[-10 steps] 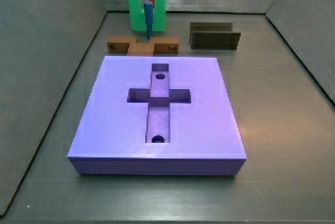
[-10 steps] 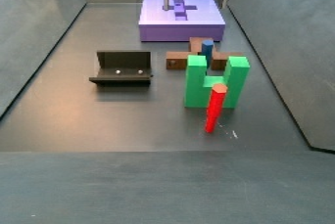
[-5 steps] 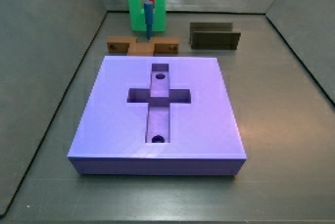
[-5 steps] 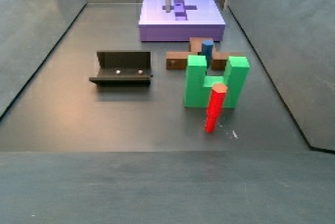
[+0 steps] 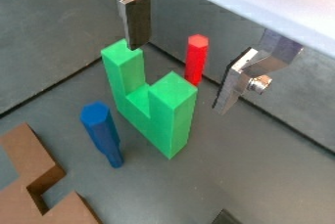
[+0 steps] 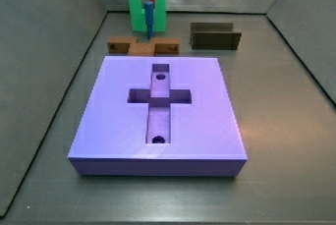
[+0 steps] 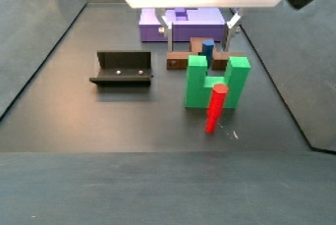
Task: Pick up the green object. Move up. Move to above the board. Insert the green object.
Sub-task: Pick up the green object.
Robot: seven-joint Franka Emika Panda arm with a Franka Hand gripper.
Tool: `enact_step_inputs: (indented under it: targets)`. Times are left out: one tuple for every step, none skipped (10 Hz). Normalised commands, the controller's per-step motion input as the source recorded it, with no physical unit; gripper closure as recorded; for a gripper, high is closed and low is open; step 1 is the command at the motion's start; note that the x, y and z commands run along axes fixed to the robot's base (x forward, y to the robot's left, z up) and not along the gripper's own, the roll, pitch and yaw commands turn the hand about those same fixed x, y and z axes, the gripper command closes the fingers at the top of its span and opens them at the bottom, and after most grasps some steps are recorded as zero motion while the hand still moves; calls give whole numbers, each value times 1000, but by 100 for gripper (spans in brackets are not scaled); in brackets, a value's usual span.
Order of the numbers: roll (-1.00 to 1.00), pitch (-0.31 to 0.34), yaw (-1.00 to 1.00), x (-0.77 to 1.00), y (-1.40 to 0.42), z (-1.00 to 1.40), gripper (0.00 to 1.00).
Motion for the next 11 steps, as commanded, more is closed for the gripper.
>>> enact_step_inputs:
  targets:
    - [-140, 4, 0, 29, -97, -143, 0]
    - [-140, 0, -137, 14, 0, -274, 0]
    - [-150, 0, -169, 86, 0, -297, 0]
    - [-140, 0, -197, 151, 0, -371, 0]
    - [-137, 0, -189, 214, 0, -334, 0]
    - [-151, 10, -251, 220, 0, -317, 0]
    - [-147, 14, -240, 203, 20, -380, 0]
    - [-129, 34, -83, 106, 83, -294, 0]
    - [-106, 20, 0, 0, 91, -240, 0]
    - [-74, 7, 0, 0, 83, -194, 0]
    - [-69, 4, -26, 0, 0, -149, 0]
